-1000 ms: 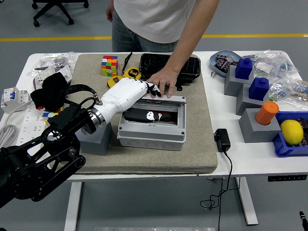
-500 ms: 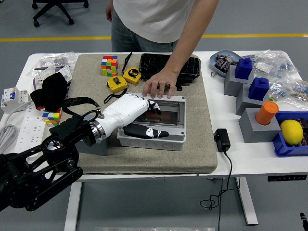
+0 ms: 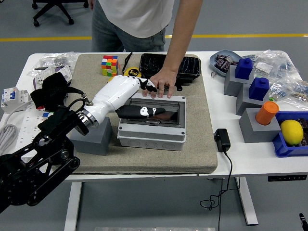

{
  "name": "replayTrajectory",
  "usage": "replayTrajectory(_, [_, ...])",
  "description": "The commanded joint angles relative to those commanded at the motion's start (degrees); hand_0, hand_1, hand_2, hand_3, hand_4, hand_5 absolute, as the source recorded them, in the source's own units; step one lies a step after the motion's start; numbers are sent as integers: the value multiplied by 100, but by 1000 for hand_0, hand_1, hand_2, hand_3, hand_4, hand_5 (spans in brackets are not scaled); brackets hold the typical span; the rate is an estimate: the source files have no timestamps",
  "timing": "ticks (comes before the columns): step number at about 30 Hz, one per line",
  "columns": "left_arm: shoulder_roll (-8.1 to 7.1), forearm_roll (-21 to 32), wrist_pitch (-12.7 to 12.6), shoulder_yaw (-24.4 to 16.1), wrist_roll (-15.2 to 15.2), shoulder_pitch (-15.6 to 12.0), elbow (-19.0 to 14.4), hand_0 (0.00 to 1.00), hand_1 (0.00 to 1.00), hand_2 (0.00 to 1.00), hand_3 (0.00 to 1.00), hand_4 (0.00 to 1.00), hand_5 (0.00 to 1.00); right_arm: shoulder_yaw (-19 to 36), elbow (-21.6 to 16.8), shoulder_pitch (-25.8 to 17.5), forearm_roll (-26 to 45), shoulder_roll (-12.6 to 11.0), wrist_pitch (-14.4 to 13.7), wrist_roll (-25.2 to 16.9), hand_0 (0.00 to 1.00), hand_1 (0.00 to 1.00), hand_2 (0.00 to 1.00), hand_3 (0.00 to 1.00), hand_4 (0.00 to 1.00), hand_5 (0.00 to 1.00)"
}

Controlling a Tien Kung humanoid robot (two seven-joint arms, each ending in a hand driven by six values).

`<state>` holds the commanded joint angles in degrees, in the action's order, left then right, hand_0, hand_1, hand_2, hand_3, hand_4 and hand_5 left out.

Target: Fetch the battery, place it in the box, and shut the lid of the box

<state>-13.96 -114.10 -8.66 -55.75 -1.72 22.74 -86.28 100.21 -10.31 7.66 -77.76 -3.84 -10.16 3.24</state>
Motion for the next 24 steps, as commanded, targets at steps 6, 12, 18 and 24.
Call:
replayTrajectory(6, [491, 1407, -318, -1349, -770, -449, 12, 743, 767, 740, 706, 998, 998, -10, 0, -14, -2, 21, 9, 9, 809, 512, 575, 933, 998, 998])
replayTrajectory(12, [643, 2859, -125, -2135, -1073, -893, 83, 900, 949, 930, 883, 998, 998, 6, 0, -23, 24, 38, 7, -6, 809, 511, 576, 932, 998, 998])
replayTrajectory(18, [714, 4298, 67, -2349, -1318, -1210, 86, 998, 998, 998, 997, 998, 998, 85, 0, -44, -74, 72, -38, 8, 809, 531, 584, 925, 998, 998])
replayTrajectory(24, [841, 5723, 640, -2297, -1332, -1471, 62, 998, 998, 998, 978, 998, 998, 136, 0, 19, -135, 50, -57, -24, 808, 639, 655, 893, 998, 998])
